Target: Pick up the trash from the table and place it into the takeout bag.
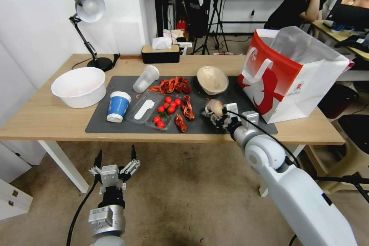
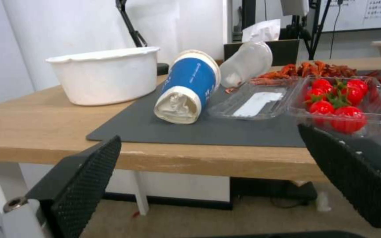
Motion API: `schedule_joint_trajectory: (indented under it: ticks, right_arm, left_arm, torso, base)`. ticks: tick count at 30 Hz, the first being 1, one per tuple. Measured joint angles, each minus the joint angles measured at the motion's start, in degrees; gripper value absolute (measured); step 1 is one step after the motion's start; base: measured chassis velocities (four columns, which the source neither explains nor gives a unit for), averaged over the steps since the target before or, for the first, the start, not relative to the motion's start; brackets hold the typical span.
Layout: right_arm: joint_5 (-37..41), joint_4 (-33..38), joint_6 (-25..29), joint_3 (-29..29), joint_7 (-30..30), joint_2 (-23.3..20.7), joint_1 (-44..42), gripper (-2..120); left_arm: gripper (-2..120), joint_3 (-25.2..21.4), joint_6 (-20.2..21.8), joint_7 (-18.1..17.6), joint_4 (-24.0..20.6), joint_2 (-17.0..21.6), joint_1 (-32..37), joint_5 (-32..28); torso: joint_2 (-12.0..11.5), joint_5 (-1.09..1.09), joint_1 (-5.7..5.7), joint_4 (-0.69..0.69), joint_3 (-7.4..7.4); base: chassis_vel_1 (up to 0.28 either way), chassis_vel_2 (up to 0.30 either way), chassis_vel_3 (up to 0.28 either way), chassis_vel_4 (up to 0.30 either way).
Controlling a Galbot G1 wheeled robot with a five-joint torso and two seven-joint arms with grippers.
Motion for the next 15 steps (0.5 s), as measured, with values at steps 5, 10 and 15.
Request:
schedule_joint_trajectory:
  ticks: [5,10,15]
  right_arm:
    - [1.10,3.67,1.27,3.63,0.81,-3.41,2.97,14]
    - [7.08,4.09,1.33,6.36,3.91,-8.41,9.57,10]
    - [9.75,0.04,1.29,7.38,6.02,-10.86,15.11,10]
  left_arm:
    - [100,-0.01,-0.01,-0.01,-0.10,-0.04,0.06,0.09]
    - [100,0.06,-0.02,-0.01,-0.28,-0.30,0.04,0.69]
    - [100,0.07,-0.19,-0.02,-0.15,-0.62,0.19,0.89]
  torso:
    - [0.00,-0.02,0.00,0.01,0.00]
    - [0.00,-0.02,0.00,0.01,0.00]
    - [0.00,0.00,0.00,0.01,0.00]
  base:
    - [0.000,0.000,0.000,0.000]
    - [0.000,0.000,0.000,0.000]
    - [0.000,0.000,0.000,0.000]
